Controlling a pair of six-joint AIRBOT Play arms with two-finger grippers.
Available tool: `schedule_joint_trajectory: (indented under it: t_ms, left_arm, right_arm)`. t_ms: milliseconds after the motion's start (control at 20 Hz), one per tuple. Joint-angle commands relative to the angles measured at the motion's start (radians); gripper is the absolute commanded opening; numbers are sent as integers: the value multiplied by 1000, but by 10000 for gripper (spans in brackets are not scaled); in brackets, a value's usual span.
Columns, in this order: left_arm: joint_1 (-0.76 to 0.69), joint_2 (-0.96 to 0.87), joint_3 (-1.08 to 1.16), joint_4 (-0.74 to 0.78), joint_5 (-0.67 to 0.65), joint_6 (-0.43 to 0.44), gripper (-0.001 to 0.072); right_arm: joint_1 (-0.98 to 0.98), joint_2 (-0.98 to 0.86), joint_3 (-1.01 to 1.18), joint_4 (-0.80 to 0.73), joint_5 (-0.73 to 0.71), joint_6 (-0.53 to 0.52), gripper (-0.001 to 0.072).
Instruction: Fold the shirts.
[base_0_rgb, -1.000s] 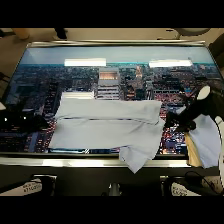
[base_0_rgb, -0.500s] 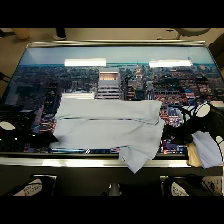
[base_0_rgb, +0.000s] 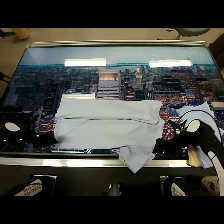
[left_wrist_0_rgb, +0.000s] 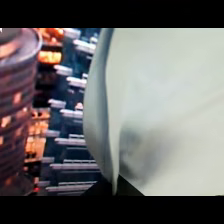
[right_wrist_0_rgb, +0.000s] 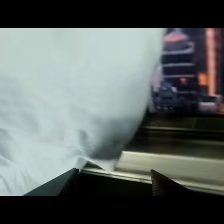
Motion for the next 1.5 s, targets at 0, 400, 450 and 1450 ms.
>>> schedule_joint_trajectory:
  t_ms: [0,400,450,1450]
  left_arm:
    - [-2,6,-1,3,-21,-3,28]
    - [0,14,23,2,-19,5,27]
    - [0,26,58,2,-33,11,26]
    - [-156,-578,963,-31,-53,-199,698]
  right_arm:
    - [76,19,-106,107,-154,27,489]
    - [76,26,-121,141,-206,76,18]
    - [76,39,-92,135,-186,46,18]
    - [55,-623,873,26,-180,14,713]
